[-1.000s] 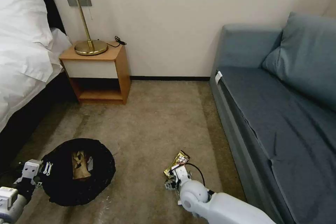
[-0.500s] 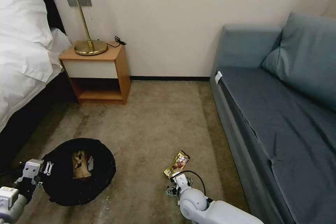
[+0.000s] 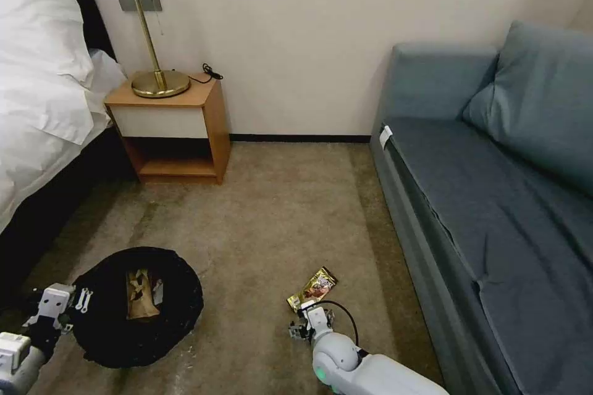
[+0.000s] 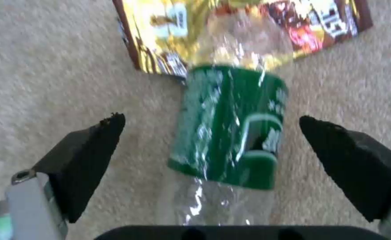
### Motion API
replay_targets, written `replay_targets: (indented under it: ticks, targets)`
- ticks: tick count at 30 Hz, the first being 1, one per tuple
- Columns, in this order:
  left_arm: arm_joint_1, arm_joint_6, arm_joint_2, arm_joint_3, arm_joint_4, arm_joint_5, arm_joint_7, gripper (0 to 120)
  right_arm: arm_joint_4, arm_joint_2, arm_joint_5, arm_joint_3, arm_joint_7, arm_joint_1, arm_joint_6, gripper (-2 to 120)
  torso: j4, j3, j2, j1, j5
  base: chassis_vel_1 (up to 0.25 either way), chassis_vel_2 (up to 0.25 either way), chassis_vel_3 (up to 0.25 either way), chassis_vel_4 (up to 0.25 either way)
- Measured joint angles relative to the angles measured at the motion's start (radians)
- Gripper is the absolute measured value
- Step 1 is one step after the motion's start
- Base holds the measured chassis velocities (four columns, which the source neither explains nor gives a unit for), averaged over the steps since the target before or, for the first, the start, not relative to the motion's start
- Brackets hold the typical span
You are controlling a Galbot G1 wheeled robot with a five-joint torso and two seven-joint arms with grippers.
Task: Pick up the trash bin, then pick up the garbage on the floor and place it into the trash bin.
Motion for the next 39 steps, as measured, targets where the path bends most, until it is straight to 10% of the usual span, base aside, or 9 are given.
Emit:
replay_targets:
  ticks: [7,24,39]
  targets:
    - [-0.005,0.0,0.009,0.001,-0.004,-0.005,0.001,6,-0.021,-0.013,-0.029,0.01,-0.022,-0.017,0.026,99,-0.0002,0.0,0.0,0.0,0.0001,0.0,0.0,0.0,0.0]
    - [0.004,-0.001,0.014,-0.002,-0.007,-0.016,0.005,6,-0.048,-0.013,-0.064,0.046,-0.071,-0.048,0.072,34,0.0,0.0,0.0,0.0,0.0001,0.0,0.0,0.0,0.0]
    - [0.01,-0.006,0.018,-0.002,-0.012,-0.017,0.007,6,0.068,-0.074,-0.05,0.054,-0.045,-0.05,0.053,22,0.0,0.0,0.0,0.0,0.0002,0.0,0.0,0.0,0.0]
